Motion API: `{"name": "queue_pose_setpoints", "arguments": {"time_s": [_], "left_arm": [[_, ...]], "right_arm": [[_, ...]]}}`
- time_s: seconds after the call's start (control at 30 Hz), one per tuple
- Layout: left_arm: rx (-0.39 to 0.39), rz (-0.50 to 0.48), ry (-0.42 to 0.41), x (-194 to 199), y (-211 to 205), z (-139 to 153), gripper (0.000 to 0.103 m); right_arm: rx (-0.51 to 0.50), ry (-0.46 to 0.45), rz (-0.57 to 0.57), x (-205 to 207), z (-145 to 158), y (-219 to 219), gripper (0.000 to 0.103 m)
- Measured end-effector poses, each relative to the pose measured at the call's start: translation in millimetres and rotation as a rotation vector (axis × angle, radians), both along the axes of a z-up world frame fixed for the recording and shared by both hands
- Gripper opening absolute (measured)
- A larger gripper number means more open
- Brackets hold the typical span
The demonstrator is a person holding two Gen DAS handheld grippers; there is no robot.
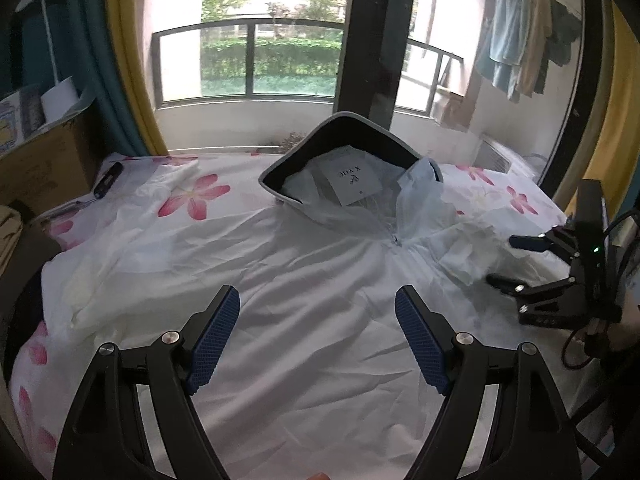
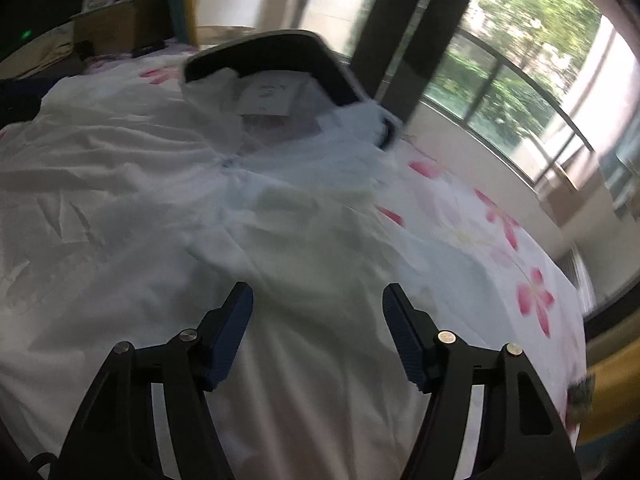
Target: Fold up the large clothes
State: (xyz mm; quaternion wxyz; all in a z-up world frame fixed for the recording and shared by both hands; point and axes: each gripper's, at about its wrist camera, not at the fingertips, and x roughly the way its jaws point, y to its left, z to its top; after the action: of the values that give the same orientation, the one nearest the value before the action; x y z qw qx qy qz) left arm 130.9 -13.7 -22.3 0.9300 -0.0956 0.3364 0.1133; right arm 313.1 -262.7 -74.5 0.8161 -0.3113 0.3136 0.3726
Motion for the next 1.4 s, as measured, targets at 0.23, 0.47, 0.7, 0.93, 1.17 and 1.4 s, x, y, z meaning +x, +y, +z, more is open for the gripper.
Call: {"name": "queue_pose_setpoints", "arguments": {"time_s": [0.23,0.47,0.7,0.93,1.17,1.4], "left_arm": [[-0.006,0.031,0.019,-5,-8,0,0.083],[-0.01,0.012,0.038,0,-15,4,0.083],[0.005,-0.041,-0.014,1,-24,19,0.083],[-0.003,-0.087,-0.08,-7,-9,31,0.082],[-0.02,-0.102,-0.105,-27,28,31,0.082],[-0.036,-0.1,-0.142,-48,69,35,0.082]], "right_arm": [[0.048,0.08,0.074,6,-12,12,0.007],[0.194,0.066,0.035,16,15,-11,0.002],[0.262,0.024,-0.005,14,46,-21,0.002],[0.288,0.013,-0.041,0,75,-18,0.002],[0.286,-0.011,-0.06,-24,94,10,0.002],[0.3,-0.008,-0.075,-38,99,50,0.002]]}}
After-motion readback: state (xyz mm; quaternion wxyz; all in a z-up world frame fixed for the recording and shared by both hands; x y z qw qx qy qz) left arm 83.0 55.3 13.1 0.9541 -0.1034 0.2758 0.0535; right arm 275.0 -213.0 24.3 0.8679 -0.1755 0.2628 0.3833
